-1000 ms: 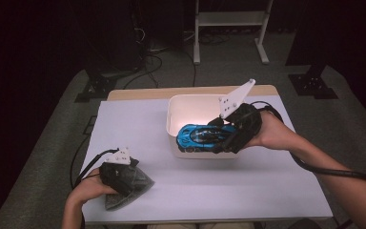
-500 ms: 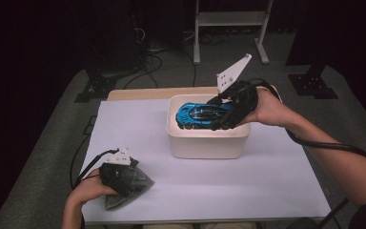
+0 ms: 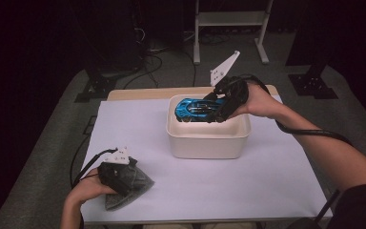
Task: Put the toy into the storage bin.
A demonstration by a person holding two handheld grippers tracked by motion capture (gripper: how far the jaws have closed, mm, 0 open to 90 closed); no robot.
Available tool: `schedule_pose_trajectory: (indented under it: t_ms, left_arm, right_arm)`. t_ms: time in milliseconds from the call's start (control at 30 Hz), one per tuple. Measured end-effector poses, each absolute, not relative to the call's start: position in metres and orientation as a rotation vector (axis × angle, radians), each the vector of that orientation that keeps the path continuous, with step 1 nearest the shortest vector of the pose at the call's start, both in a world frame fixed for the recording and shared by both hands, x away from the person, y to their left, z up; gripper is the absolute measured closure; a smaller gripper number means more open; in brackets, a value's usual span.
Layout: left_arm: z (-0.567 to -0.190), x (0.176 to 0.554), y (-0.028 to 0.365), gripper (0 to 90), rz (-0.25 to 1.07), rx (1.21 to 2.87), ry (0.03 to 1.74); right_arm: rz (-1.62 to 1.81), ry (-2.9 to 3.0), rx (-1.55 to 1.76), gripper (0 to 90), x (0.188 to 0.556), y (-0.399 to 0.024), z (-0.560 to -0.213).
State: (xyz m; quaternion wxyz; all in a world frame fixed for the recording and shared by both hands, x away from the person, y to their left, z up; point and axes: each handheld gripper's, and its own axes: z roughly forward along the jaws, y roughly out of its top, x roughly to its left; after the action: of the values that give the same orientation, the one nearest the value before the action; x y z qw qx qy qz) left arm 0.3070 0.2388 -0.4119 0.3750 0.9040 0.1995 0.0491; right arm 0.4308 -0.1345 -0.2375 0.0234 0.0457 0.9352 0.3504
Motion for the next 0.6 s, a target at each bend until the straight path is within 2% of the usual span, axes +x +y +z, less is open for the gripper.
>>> schedule_pose_trajectory:
  t_ms: [600]
  left_arm:
    - [-0.411,0.306,0.238,4.2,0.126,2.322,0.500]
  right_arm:
    - [1.058,2.940,0.245,25.3,0.462,-0.134,-0.285]
